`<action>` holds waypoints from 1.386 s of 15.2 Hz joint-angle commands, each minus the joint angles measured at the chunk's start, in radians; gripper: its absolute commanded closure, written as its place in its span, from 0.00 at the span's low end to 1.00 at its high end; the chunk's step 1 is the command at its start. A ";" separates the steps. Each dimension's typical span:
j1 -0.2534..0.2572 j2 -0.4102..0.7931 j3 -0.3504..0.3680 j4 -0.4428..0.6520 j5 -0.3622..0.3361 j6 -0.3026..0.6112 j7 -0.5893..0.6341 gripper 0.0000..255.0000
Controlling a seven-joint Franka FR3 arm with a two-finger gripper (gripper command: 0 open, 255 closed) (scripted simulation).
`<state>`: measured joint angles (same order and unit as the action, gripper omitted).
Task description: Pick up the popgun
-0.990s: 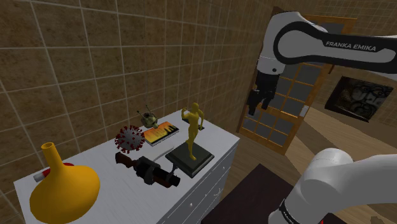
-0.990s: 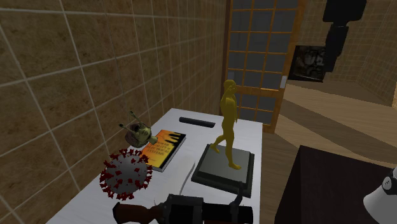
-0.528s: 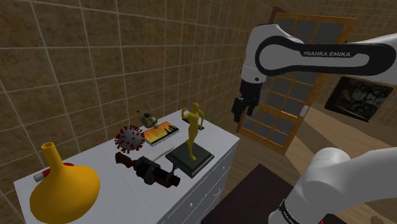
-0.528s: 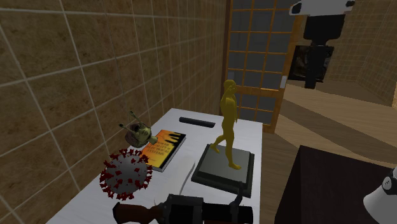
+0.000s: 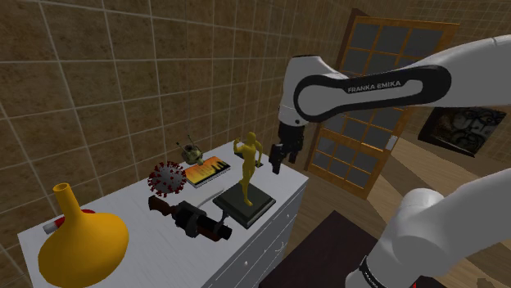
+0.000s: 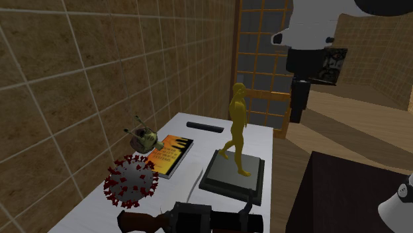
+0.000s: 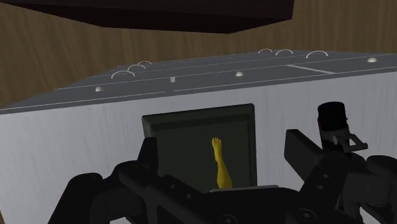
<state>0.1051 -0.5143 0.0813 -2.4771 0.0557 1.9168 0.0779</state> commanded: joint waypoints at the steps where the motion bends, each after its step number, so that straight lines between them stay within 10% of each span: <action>1: 0.018 0.061 0.019 0.010 0.014 0.054 0.004 0.00; 21: 0.173 0.715 0.186 0.317 -0.012 0.421 0.080 0.00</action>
<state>0.2692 0.1610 0.2623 -2.1849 0.0524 2.3244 0.1517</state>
